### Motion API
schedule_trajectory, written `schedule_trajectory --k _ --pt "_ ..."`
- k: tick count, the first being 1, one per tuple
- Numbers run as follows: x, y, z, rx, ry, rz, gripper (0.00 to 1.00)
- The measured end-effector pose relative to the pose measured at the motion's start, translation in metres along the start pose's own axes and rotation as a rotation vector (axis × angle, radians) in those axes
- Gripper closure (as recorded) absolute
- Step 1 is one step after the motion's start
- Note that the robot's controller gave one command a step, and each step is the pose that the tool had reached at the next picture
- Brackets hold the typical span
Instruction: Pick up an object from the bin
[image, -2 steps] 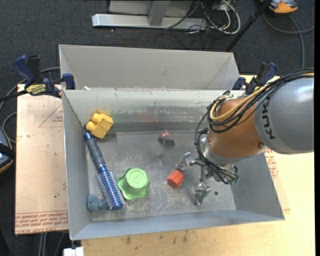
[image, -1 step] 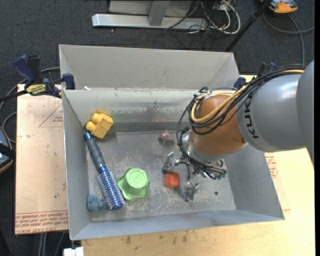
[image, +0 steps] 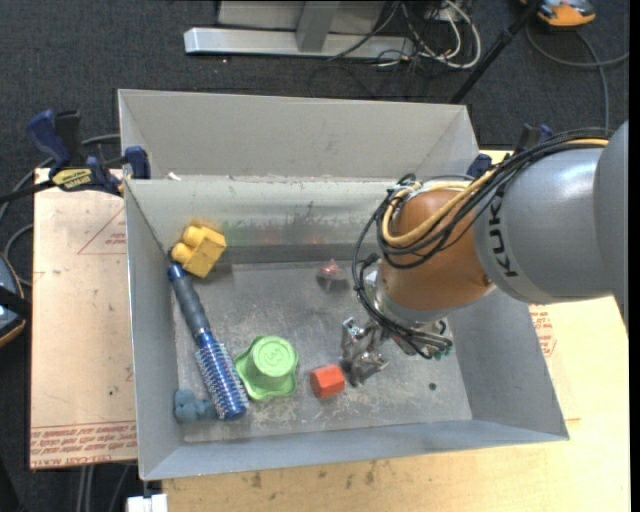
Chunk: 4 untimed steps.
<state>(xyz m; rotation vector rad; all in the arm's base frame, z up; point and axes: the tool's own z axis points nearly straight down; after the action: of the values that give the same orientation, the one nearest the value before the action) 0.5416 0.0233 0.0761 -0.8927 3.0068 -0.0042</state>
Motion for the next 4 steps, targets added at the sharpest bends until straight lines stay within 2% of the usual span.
schedule_trajectory --k 1,2,3,4 --pt "0.000 0.000 0.000 0.000 0.000 0.000 0.00" --pt "-0.012 0.047 0.001 0.002 -0.006 -0.074 0.00" --pt "-0.011 0.047 0.000 0.000 -0.004 -0.070 1.00" --pt "-0.017 0.015 -0.078 -0.001 -0.003 -0.423 1.00"
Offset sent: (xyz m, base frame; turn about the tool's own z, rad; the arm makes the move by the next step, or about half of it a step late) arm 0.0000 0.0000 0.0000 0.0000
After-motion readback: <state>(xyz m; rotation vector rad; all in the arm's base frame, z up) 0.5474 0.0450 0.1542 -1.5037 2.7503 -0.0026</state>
